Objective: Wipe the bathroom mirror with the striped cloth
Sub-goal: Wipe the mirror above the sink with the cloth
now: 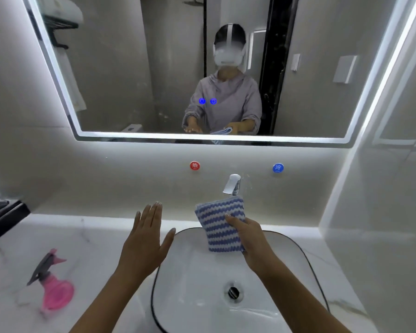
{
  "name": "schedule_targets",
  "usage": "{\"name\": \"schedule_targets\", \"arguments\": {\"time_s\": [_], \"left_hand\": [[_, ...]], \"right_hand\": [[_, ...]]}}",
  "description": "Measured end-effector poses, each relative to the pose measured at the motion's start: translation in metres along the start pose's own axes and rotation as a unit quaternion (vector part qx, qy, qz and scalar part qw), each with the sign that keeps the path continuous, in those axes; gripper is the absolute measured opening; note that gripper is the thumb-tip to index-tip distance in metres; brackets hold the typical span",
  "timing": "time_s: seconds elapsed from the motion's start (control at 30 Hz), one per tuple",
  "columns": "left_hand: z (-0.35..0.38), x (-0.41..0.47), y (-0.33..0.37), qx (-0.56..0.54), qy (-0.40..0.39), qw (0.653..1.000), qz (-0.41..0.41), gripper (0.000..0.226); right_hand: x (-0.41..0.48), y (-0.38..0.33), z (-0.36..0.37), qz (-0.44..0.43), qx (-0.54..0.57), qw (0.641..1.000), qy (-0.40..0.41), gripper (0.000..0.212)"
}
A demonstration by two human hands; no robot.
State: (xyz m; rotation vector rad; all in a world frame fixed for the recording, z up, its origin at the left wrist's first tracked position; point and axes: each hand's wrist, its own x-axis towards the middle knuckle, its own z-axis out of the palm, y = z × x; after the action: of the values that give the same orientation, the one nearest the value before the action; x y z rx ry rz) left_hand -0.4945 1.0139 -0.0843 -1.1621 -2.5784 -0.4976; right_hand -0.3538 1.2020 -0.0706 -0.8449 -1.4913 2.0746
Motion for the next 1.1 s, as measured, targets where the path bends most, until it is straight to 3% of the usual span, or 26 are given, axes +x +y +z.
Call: {"name": "schedule_targets", "arguments": {"time_s": [0.17, 0.4, 1.1], "left_hand": [[-0.026, -0.015, -0.071, 0.005, -0.003, 1.000, 0.022, 0.098], [-0.062, -0.030, -0.148, 0.016, -0.018, 1.000, 0.012, 0.107], [-0.076, 0.034, -0.206, 0.016, 0.039, 0.999, -0.024, 0.106]], "right_hand": [[-0.013, 0.019, 0.078, 0.003, 0.055, 0.998, 0.025, 0.021], [-0.031, 0.027, 0.155, -0.010, 0.071, 0.997, 0.035, 0.013], [0.033, -0.010, 0.206, 0.026, 0.113, 0.993, -0.011, 0.012]]}}
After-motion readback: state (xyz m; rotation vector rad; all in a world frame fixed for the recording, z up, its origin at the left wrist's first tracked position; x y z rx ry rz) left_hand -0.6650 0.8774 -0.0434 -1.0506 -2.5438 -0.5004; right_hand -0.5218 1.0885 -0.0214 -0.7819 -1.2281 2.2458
